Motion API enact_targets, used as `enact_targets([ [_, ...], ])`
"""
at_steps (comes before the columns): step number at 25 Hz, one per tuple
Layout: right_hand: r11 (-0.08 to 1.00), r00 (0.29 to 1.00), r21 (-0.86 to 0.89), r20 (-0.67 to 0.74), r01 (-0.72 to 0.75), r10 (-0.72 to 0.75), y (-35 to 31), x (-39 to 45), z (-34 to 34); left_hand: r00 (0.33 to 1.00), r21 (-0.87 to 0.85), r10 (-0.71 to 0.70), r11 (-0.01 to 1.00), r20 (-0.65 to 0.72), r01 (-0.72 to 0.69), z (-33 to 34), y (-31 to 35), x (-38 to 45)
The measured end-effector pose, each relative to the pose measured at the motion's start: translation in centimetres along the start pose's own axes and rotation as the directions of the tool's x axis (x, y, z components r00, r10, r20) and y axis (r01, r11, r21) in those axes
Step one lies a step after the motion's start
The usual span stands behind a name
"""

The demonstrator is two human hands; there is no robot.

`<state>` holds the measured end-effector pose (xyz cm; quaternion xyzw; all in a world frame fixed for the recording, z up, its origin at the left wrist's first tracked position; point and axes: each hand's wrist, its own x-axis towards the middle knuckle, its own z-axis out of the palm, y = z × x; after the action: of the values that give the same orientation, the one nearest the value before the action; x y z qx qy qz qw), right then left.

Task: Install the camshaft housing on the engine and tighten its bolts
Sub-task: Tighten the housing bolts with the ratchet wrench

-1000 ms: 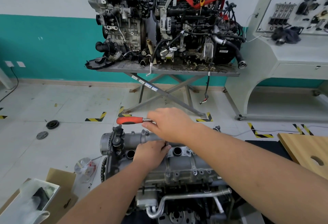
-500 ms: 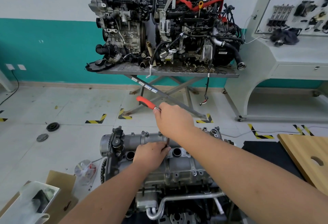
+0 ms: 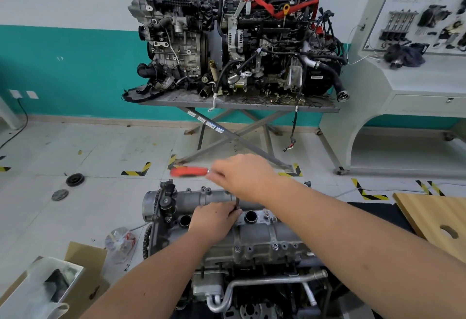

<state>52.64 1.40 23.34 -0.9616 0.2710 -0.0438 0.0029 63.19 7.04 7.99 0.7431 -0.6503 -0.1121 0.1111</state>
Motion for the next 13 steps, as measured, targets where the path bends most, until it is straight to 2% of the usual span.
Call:
enact_targets([
  [2,0.972,0.974,-0.061,0.014,0.227,-0.227,0.3,-0.6,-0.2,1.0,0.012,-0.006,1.0,0.01,0.006,0.0,0.1,0.1],
  [3,0.965,0.967,-0.069,0.01,0.253,-0.253,0.2,-0.8,-0.1,1.0,0.012,-0.007,1.0,0.01,0.007,0.0,0.1,0.1],
  [4,0.974,0.976,-0.069,-0.009,0.214,-0.216,0.0,-0.8,0.2,1.0,0.011,-0.005,1.0,0.006,0.005,0.0,0.1,0.0],
  [5,0.993,0.993,-0.046,-0.045,0.105,-0.107,-0.3,-0.6,0.5,1.0,0.004,0.0,1.0,0.0,0.0,-0.1,0.1,0.0],
  [6,0.996,0.994,0.026,-0.067,-0.081,0.082,-0.4,-0.1,0.8,1.0,-0.01,0.005,1.0,-0.002,-0.005,-0.1,0.0,-0.1],
  [7,0.95,0.955,0.129,-0.052,-0.283,0.292,-0.3,0.4,0.9,1.0,-0.025,0.008,1.0,0.0,-0.008,-0.2,0.0,-0.1],
  [8,0.878,0.897,0.219,-0.021,-0.426,0.441,0.0,0.9,0.9,1.0,-0.034,0.01,0.999,0.003,-0.01,-0.3,0.0,-0.2],
  [9,0.85,0.874,0.244,-0.015,-0.468,0.485,0.2,1.1,1.0,1.0,-0.037,0.011,0.999,0.006,-0.011,-0.3,0.0,-0.2],
  [10,0.876,0.891,0.205,-0.04,-0.436,0.452,0.4,1.2,1.0,1.0,-0.036,0.012,0.999,0.008,-0.011,-0.3,0.0,-0.2],
  [13,0.964,0.966,0.104,-0.066,-0.244,0.252,0.4,0.7,1.1,1.0,-0.043,0.002,0.999,0.007,-0.002,-0.2,-0.1,-0.1],
])
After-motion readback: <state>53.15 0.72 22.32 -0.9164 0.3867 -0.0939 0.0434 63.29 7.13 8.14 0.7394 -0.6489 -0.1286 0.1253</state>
